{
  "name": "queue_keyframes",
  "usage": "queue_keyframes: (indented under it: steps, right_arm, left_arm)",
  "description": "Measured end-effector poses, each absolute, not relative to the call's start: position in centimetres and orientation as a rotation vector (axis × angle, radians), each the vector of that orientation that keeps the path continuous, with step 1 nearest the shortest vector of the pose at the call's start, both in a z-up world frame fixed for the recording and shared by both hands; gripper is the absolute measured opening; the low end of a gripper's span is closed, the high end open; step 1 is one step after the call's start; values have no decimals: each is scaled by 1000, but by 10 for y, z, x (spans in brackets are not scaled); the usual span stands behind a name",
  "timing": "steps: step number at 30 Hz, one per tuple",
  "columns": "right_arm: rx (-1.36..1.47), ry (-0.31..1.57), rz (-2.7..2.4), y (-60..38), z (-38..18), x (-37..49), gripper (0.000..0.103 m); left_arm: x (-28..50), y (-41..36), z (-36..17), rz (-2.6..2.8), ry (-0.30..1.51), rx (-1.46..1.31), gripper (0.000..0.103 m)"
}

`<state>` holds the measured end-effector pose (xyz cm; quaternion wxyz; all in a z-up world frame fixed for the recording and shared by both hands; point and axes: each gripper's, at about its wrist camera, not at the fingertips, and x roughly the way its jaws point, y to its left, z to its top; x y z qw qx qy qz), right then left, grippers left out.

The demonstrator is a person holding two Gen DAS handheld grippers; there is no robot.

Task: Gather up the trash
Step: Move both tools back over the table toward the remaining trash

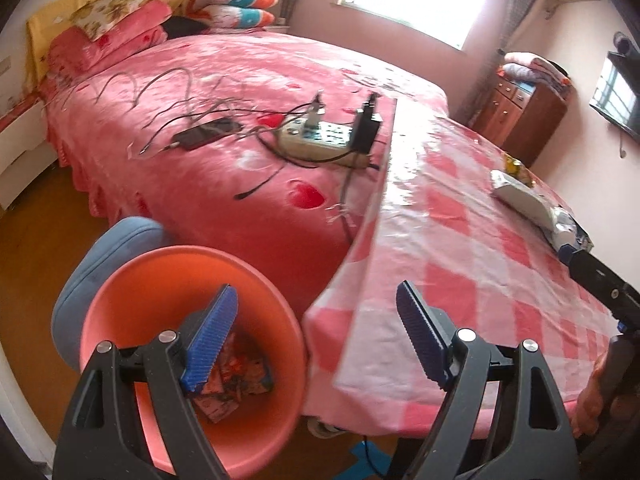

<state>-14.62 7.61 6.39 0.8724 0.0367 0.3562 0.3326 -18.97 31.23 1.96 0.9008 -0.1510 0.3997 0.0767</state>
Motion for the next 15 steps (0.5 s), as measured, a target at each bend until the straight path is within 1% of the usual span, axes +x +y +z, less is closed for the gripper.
queue_keyframes:
  steps: [15]
  right_arm:
    - [169,710,620,9,63,-135,94]
  left_arm:
    - [-163,245,36,76,844,-221,82]
